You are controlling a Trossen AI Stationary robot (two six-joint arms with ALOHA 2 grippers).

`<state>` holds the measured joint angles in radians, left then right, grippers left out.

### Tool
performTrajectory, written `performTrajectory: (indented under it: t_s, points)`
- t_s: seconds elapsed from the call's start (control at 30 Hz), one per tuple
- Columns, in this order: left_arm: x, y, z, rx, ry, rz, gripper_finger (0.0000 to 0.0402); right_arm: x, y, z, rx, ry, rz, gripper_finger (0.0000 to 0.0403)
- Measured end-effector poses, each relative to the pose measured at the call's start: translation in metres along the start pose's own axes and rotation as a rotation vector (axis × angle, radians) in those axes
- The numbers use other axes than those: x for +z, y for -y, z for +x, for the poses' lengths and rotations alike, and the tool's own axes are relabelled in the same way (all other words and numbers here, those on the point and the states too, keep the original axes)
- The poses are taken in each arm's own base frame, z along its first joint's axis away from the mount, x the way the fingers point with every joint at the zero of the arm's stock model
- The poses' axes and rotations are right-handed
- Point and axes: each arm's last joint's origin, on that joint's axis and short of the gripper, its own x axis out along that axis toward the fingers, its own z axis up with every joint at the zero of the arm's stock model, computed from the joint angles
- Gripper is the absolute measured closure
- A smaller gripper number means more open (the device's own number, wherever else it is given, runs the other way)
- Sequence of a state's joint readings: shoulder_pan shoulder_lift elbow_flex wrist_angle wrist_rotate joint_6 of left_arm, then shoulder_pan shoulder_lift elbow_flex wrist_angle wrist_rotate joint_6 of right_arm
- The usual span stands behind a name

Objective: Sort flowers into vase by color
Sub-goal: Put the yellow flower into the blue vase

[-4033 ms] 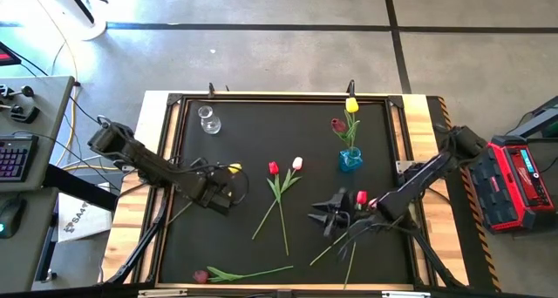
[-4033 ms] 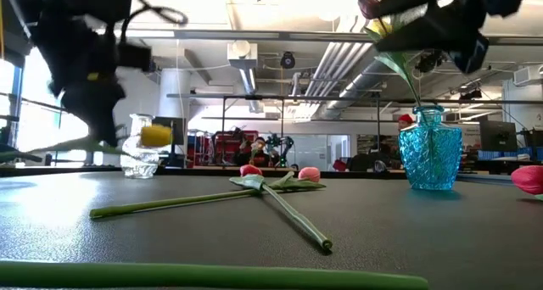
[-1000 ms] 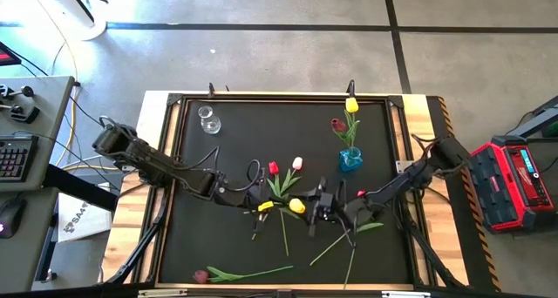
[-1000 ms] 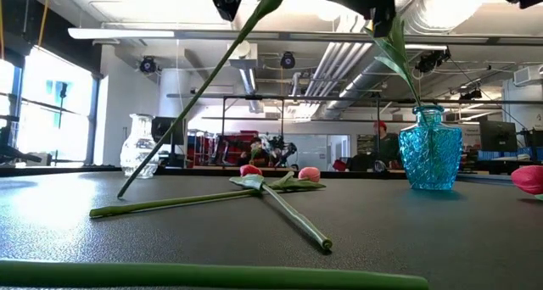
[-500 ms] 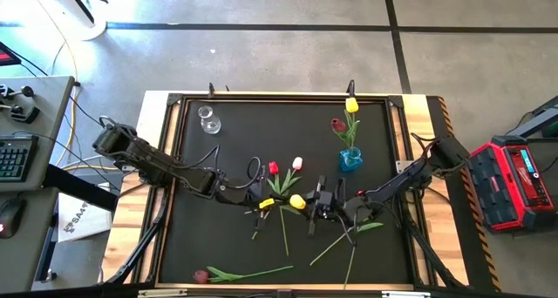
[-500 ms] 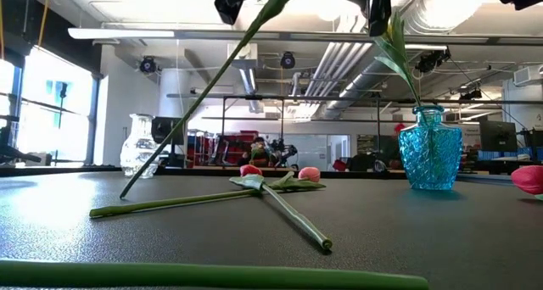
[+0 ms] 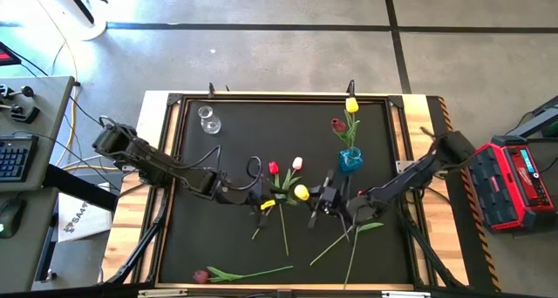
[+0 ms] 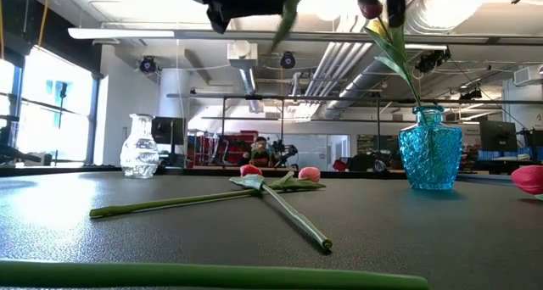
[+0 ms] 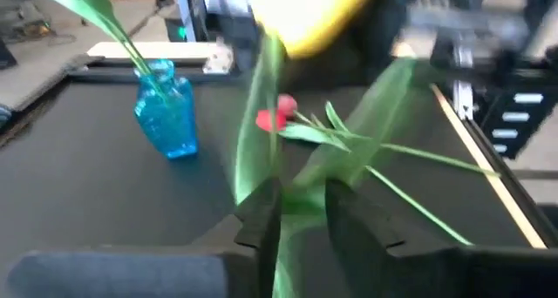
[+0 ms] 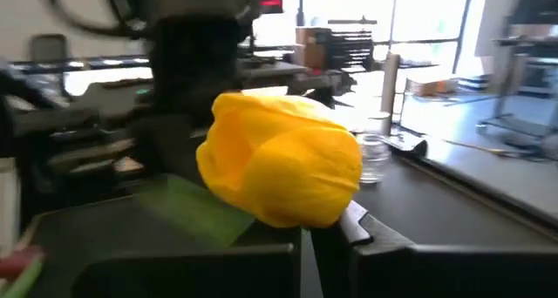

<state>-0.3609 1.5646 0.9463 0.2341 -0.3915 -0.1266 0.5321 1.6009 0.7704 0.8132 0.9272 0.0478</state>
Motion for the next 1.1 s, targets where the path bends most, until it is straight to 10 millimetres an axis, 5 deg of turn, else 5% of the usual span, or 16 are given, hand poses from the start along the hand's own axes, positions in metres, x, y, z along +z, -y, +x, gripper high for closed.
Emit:
performTrajectory:
  t_s: [0.4,0.73,1.1]
  points:
    - [0.002,-0.005,-0.013,0.014,-0.06,0.003,0.0264,0.058,0.043,-0.047,-0.001,-0.104,0.083,0.0402]
    - [0.005,-0.007,-0.019,0.02,-0.066,-0.027,0.0264,0.112,0.132,-0.112,0.141,-0.165,0.419,0.0403]
    - [0.004,-0.007,-0.018,0.022,-0.073,-0.023,0.0264,0.127,0.211,-0.166,0.069,-0.109,0.484,0.0403]
